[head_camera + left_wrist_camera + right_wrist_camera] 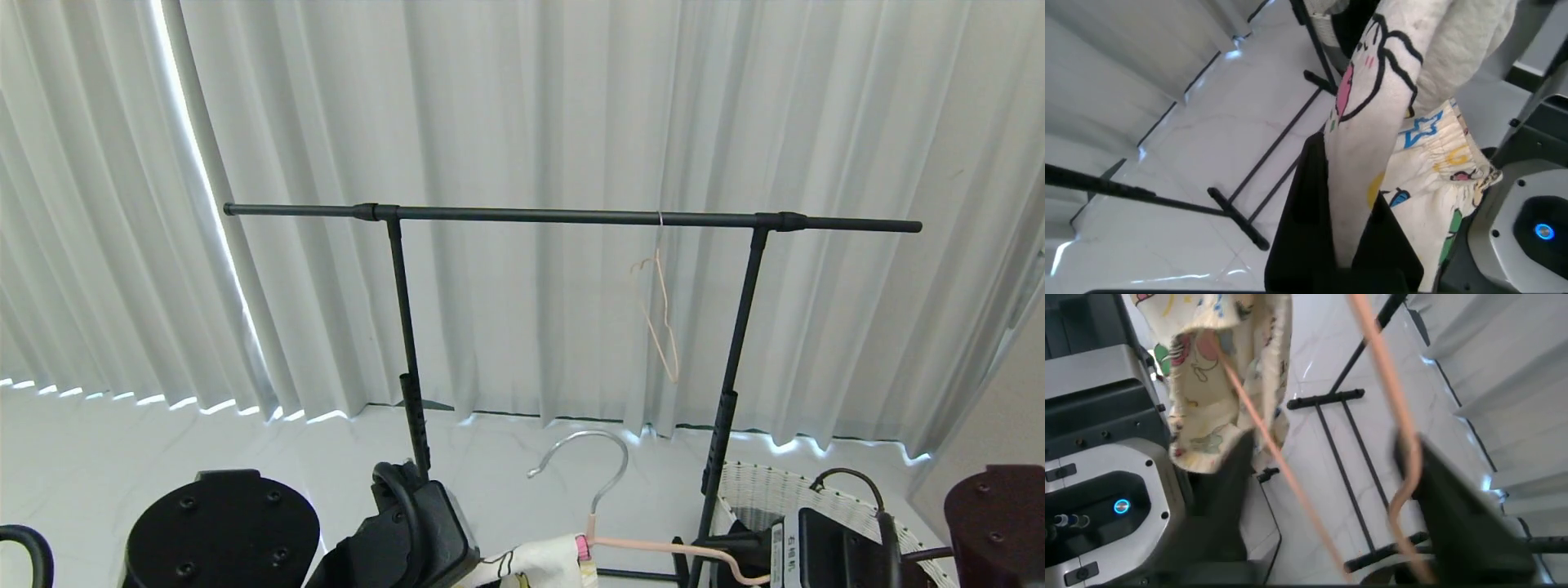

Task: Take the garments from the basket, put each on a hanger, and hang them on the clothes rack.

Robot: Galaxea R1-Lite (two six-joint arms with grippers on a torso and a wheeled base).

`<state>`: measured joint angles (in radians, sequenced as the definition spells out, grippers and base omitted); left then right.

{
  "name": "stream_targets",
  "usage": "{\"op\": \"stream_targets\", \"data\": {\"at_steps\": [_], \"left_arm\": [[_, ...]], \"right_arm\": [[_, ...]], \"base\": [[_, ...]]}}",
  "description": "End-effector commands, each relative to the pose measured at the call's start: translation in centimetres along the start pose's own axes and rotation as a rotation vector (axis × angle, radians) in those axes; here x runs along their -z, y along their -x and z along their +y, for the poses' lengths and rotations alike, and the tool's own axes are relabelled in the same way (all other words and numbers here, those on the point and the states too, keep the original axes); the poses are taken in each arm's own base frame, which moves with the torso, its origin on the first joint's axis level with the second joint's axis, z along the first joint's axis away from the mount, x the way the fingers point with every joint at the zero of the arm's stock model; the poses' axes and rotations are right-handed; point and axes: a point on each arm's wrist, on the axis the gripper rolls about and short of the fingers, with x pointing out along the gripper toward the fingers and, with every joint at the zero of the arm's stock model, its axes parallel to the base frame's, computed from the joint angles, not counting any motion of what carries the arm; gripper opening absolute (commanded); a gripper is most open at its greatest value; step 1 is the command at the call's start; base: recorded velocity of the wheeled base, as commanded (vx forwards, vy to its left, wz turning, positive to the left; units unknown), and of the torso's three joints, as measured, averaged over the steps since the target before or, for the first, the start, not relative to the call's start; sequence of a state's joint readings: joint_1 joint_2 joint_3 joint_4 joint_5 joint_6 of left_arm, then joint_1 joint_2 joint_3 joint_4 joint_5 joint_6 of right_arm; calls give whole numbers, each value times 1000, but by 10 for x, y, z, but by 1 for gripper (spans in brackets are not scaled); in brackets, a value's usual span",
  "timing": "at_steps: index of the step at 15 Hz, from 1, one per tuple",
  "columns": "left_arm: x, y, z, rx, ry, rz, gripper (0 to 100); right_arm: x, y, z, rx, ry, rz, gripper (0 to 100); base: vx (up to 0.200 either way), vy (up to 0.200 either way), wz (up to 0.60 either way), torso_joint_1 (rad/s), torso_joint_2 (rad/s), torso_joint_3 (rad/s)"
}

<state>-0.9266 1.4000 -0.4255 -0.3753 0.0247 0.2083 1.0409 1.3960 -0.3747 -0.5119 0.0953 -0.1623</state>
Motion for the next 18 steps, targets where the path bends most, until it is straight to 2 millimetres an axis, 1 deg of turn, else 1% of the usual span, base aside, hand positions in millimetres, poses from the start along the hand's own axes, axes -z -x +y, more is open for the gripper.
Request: {"op": "stream_targets", "data": {"at_steps": [1,4,6,8,10,12,13,14,17,18], "left_arm": [[3,0,6,-26,19,13,0],[10,4,12,-60,40,25,0],[19,8,15,-82,53,45,0],[22,10,22,-132,78,54,0],[15,12,36,-195,119,29,0],[1,14,46,-233,161,-22,0],[-16,15,52,-246,211,-86,0],[-25,15,55,-254,230,-115,0],[-35,13,59,-261,233,-142,0],[-37,13,59,-262,232,-145,0]], "right_arm": [[1,0,-2,8,-6,7,100],[3,1,-11,72,-28,14,100],[8,3,-26,182,-74,39,100],[11,6,-37,234,-109,45,100],[13,4,-42,253,-181,53,100],[13,-3,-43,252,-275,60,100],[8,-15,-46,250,-360,60,100],[2,-26,-47,263,-420,53,100],[-27,-72,-47,340,-595,-57,100],[-30,-81,-47,365,-625,-74,100]], "base": [[0,0,0,0,0,0],[0,0,0,0,0,0],[0,0,0,0,0,0],[0,0,0,0,0,0],[0,0,0,0,0,0],[0,0,0,0,0,0],[0,0,0,0,0,0],[0,0,0,0,0,0],[0,0,0,0,0,0],[0,0,0,0,0,0]]}}
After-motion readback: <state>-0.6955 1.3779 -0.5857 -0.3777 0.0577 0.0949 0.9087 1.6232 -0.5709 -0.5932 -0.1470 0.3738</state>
